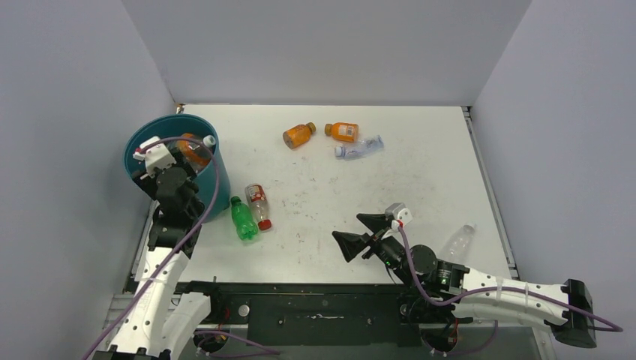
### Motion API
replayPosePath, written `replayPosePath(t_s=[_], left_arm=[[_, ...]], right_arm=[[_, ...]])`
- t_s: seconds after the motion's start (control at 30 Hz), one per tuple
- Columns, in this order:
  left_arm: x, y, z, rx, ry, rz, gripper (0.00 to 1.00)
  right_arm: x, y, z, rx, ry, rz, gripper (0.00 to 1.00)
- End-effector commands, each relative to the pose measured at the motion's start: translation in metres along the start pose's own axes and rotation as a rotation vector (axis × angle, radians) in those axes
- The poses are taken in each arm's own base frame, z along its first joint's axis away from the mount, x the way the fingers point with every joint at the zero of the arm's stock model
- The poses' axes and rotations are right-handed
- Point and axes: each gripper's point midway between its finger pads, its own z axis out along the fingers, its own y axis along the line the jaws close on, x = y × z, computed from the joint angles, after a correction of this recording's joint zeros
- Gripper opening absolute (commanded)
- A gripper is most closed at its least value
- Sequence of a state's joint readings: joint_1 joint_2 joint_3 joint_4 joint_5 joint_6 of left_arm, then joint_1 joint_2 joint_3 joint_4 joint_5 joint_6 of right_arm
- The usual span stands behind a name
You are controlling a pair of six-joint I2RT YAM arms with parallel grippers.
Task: Put the plastic bottles in the bin
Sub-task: Place the plastic bottle in the trash bin.
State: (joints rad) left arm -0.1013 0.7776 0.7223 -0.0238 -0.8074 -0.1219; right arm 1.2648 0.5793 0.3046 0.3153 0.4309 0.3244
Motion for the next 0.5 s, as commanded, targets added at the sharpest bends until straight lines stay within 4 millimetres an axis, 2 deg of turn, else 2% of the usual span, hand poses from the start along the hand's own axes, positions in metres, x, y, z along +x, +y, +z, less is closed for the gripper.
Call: replayPosePath(t_s=[0.0, 0.13, 0.17, 0.33, 0.4, 0.47], left_arm=[[-0.019, 0.0, -0.005, 0.006, 0.002, -0.029, 0.66], [-0.052, 0.001, -0.011, 0.011, -0.044, -0.067, 0.9], [-0.062, -0.001, -0.014, 0.026, -0.06, -0.077, 0.99], [-0.122, -0.017, -0.039, 0.159, -0.15, -0.131, 0.96], [-0.139, -0.039, -0.055, 0.283, -0.159, -0.148, 0.96], [-0.148, -0.066, -0.074, 0.429, -0.148, -0.146, 0.96]], right_arm=[[-0.026, 0.004, 0.0, 0.004, -0.06, 0.022, 0.9], [-0.028, 0.004, 0.001, 0.01, -0.056, 0.012, 0.9], [-0.029, 0.003, 0.001, 0.013, -0.055, 0.009, 0.9], [-0.034, -0.002, 0.003, 0.055, -0.056, 0.0, 0.9], [-0.042, -0.01, 0.004, 0.118, -0.06, -0.002, 0.9], [-0.054, -0.026, 0.004, 0.227, -0.076, -0.02, 0.9]])
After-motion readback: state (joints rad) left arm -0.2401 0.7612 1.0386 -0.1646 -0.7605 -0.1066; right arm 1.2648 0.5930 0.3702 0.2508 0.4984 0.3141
